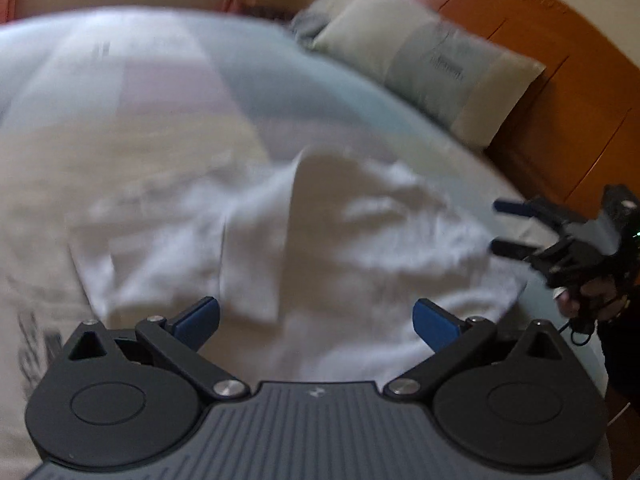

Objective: Fold clothes

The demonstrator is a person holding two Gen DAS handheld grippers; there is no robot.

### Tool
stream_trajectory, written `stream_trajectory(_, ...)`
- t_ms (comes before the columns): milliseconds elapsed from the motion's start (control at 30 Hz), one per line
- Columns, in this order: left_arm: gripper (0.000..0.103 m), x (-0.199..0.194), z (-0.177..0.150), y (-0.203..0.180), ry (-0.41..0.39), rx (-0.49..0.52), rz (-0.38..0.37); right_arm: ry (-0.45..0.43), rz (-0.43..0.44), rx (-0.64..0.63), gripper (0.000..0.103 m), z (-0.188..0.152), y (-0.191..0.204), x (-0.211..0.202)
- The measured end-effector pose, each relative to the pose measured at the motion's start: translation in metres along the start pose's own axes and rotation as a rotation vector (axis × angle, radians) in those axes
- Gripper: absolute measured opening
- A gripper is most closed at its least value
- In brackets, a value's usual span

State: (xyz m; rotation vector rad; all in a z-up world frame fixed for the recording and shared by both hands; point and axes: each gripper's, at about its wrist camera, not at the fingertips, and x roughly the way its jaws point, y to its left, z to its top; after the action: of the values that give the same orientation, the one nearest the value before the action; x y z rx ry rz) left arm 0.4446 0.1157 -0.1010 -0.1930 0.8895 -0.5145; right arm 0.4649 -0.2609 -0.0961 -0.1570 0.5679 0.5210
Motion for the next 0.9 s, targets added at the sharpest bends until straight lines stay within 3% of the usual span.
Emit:
stream_trajectory(33, 0.102, 0.006, -0.002, 0.004, 0.027, -0.024, 0.002, 0.001, 0.0, 0.0, 0.103, -0.001, 0.002, -0.002)
stream_trajectory(200, 0.102, 0.012, 0.022, 0.023, -0.072, -0.071, 0.018, 0.0, 0.0, 0.026, 0.103, -0.004, 0.007, -0.002)
stream_trajectory(267, 0.102, 0.011, 0.04, 0.039, -0.161, -0.143, 0.051, -0.001, 0.001, 0.054, 0.103, -0.006, 0.006, -0.001)
stream_trajectory(367, 0.102, 0.011, 0.06, 0.059, -0.213, -0.233, 0.113, -0.001, 0.005, 0.096, 0.103, -0.011, 0.004, 0.001)
stream_trajectory(433, 0.102, 0.007, 0.062, 0.06, -0.235, -0.232, 0.15, -0.004, 0.004, 0.11, 0.103, -0.014, 0.002, 0.0)
stream_trajectory(533, 0.102, -0.005, 0.049, 0.044, -0.265, -0.187, 0.128, 0.0, 0.002, 0.094, 0.103, -0.017, 0.0, -0.003)
stream_trajectory(633, 0.102, -0.004, 0.027, 0.02, -0.228, -0.094, 0.087, -0.002, 0.037, 0.094, 0.103, -0.021, 0.0, -0.005)
stream_trajectory(767, 0.102, 0.003, -0.015, -0.003, -0.149, 0.001, 0.118, 0.025, 0.07, 0.104, 0.103, -0.031, 0.006, -0.004)
stream_trajectory(867, 0.102, -0.001, -0.048, -0.002, -0.084, -0.028, 0.165, 0.069, 0.067, 0.114, 0.103, -0.048, 0.006, -0.007)
stream_trajectory(900, 0.102, -0.007, -0.057, -0.003, -0.096, -0.024, 0.167, 0.085, 0.065, 0.119, 0.103, -0.054, 0.005, -0.008)
